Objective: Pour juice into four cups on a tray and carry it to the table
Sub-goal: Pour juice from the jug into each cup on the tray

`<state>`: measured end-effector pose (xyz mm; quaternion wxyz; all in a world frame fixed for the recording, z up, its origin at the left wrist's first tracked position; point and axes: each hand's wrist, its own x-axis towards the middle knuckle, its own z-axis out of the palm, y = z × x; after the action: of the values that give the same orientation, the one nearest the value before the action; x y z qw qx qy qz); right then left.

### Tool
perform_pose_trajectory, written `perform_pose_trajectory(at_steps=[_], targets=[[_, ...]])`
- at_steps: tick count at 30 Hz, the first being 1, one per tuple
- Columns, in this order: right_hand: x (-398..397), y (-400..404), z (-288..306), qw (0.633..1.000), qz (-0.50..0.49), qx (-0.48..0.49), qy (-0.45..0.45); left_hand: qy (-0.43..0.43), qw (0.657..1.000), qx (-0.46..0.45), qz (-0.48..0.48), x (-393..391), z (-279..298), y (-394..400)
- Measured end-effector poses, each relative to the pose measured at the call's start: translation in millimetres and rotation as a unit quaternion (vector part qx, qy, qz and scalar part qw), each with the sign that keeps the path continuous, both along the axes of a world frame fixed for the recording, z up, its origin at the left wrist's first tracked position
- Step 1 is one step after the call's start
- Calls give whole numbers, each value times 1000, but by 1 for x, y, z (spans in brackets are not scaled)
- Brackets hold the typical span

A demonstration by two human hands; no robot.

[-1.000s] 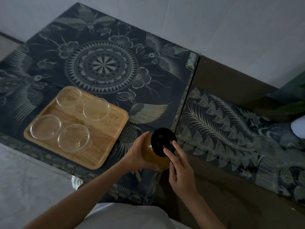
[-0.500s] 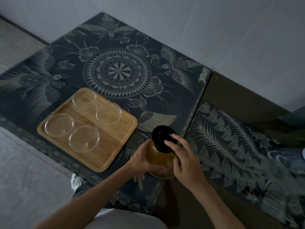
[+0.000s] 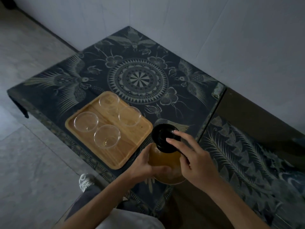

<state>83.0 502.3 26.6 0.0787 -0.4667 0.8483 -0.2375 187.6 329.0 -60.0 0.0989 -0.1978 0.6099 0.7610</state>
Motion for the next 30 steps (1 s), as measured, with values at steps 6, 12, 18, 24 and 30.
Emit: perform_pose_trajectory(at_steps=[6, 12, 18, 24, 30], targets=[[7, -36, 29, 999, 43, 6, -6, -28, 998, 22, 54, 29, 17, -18], [19, -74, 35, 999, 49, -3, -20, -76, 988, 88, 105, 49, 27, -37], [30, -100, 35, 997, 57, 7, -52, -94, 980, 121, 128, 63, 22, -50], [34, -117, 31, 994, 72, 31, -72, -112, 967, 193, 120, 79, 12, -63], [40, -136, 29, 991, 84, 67, -82, -118, 953, 244, 131, 87, 6, -70]])
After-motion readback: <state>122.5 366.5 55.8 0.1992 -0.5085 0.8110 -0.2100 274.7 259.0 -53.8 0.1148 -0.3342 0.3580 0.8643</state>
